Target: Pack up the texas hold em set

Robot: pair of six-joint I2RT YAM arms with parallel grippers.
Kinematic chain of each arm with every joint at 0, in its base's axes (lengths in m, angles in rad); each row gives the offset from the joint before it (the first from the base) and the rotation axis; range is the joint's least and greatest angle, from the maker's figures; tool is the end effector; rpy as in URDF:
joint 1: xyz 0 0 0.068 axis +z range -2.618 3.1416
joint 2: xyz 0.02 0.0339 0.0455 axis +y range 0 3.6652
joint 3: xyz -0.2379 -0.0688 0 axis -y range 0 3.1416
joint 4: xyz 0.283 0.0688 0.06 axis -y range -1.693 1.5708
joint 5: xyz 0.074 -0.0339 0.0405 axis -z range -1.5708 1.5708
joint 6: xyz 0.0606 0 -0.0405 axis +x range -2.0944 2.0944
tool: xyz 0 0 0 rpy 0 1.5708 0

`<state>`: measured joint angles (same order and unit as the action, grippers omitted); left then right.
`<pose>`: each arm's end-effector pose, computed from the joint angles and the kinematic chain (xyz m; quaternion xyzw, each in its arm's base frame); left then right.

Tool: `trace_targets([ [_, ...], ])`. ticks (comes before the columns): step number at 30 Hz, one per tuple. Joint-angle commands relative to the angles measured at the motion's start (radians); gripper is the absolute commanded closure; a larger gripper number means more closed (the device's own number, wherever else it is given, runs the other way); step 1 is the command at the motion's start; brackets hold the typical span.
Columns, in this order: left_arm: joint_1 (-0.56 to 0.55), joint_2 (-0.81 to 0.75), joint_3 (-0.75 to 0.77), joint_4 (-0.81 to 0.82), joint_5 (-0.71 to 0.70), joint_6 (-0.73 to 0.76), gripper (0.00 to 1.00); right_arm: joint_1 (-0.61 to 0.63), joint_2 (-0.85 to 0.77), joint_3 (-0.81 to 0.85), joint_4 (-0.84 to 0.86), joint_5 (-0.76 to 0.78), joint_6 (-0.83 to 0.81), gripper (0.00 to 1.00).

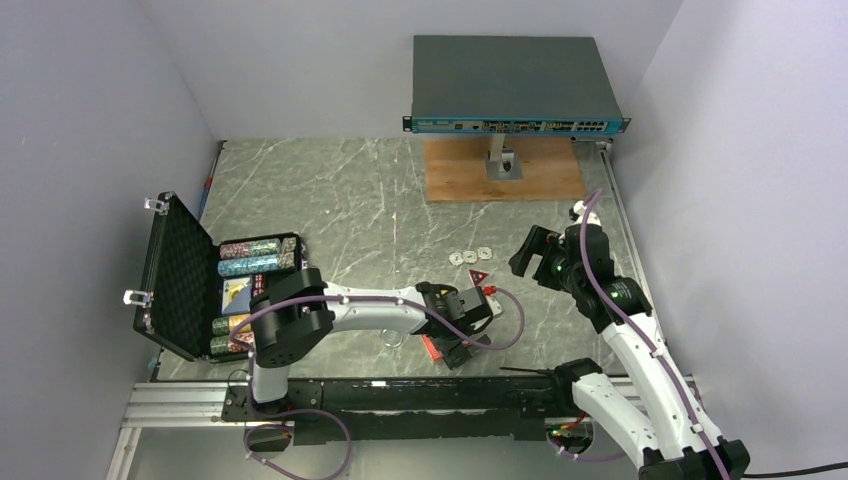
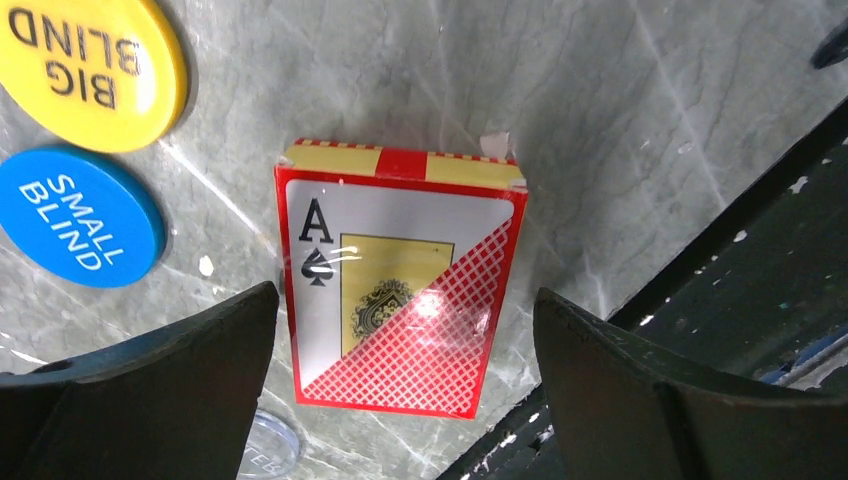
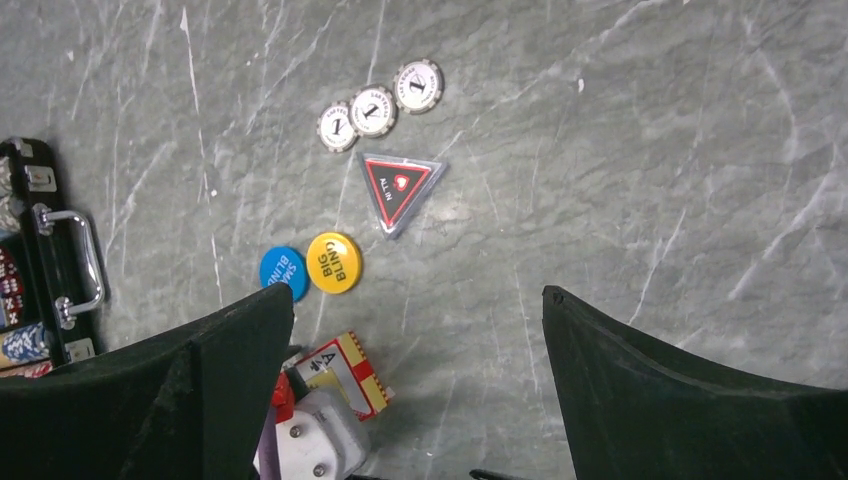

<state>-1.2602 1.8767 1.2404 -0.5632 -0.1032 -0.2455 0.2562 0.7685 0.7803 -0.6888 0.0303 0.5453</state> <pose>0.1293 -0.3824 0.0953 0.4686 0.8625 -0.0890 0.1692 0.2289 0.0581 0.2579 0.1364 0.8913 0.1560 0.4032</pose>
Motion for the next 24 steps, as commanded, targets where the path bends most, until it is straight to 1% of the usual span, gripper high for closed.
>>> trace_targets([
  [1, -0.002, 0.017, 0.055, -0.011, -0.016, 0.032, 0.01, 0.003, -0.003, -0.012, 0.044, -0.05, 0.013, 0.05],
  [4, -0.003, 0.02, 0.07, -0.009, -0.017, 0.028, 0.07, 0.003, -0.001, -0.014, 0.043, -0.052, 0.012, 0.05],
  [6, -0.002, 0.019, 0.077, -0.011, -0.025, 0.024, 0.14, 0.003, -0.004, -0.015, 0.045, -0.054, 0.01, 0.05],
  [9, -0.001, 0.036, 0.09, -0.018, -0.017, 0.032, 0.18, 0.003, -0.003, -0.014, 0.046, -0.055, 0.009, 0.05],
  [15, -0.001, 0.059, 0.095, -0.029, -0.003, 0.033, 0.3, 0.003, -0.003, -0.018, 0.046, -0.055, 0.007, 0.05],
  [17, -0.001, 0.054, 0.089, -0.034, -0.011, 0.032, 0.37, 0.003, -0.002, -0.021, 0.047, -0.055, 0.009, 0.05],
  [19, 0.005, 0.042, 0.082, -0.039, -0.019, 0.032, 0.44, 0.003, -0.005, -0.026, 0.053, -0.057, 0.011, 0.05],
  [22, 0.018, 0.003, 0.056, -0.057, -0.054, 0.02, 0.48, 0.004, -0.005, -0.03, 0.06, -0.062, 0.013, 0.05],
  [24, 0.048, -0.061, 0.014, -0.057, -0.067, -0.002, 0.52, 0.003, -0.004, -0.029, 0.063, -0.063, 0.013, 0.05],
])
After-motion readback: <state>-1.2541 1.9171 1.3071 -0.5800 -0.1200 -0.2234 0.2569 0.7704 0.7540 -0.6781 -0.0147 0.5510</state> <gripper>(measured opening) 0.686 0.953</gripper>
